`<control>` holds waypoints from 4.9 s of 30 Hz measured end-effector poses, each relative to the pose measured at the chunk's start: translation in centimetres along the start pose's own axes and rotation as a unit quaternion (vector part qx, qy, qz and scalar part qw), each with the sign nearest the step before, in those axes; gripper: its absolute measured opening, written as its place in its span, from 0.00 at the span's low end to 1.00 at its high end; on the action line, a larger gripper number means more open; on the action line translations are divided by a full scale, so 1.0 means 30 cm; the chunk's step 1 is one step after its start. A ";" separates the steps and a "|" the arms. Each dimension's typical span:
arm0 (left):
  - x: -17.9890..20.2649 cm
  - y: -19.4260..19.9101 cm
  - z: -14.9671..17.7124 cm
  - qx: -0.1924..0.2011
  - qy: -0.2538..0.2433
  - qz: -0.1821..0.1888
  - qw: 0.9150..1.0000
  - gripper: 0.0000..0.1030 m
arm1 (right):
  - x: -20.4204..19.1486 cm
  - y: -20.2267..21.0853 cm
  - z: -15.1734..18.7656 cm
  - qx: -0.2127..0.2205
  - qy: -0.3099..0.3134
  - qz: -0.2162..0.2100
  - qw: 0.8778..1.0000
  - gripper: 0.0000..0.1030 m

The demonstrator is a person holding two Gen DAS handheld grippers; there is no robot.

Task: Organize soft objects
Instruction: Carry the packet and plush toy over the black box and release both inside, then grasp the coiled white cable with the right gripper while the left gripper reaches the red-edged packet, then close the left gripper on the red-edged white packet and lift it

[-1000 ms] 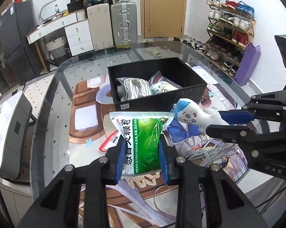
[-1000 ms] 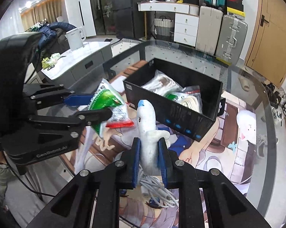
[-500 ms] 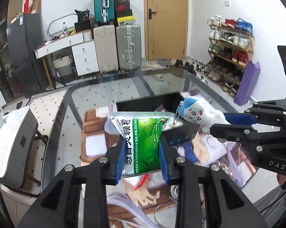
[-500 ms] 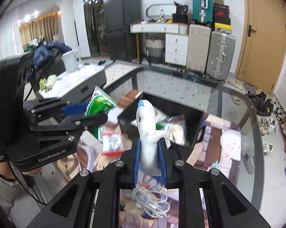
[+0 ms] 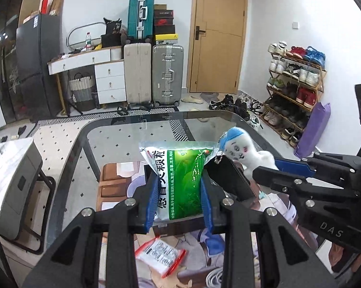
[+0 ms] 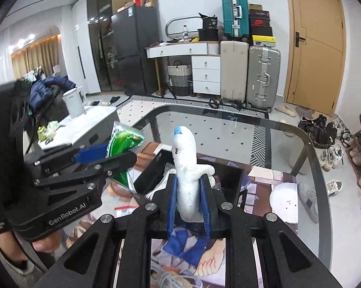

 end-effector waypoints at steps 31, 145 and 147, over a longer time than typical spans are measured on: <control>-0.085 -0.349 0.082 -0.085 0.042 -0.044 0.994 0.30 | 0.027 -0.413 0.086 -0.114 -0.018 0.021 0.993 0.18; 0.031 -0.098 0.454 -0.207 -0.028 0.002 0.978 0.67 | -0.118 -0.197 0.494 -0.237 0.157 -0.098 0.954 0.51; 0.028 -0.104 0.448 -0.206 -0.024 0.001 0.978 0.67 | -0.118 -0.190 0.499 -0.237 0.158 -0.099 0.953 0.51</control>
Point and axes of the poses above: each gripper's, at about its wrist camera, not at the fingertips, and y roughly against the way its jaws point, x to its right, z to its underside, the point moved 4 cm from there along -y, roughly the way its jaws point, and after that the axes turned 12 degrees about z, right-handed, at the moved point
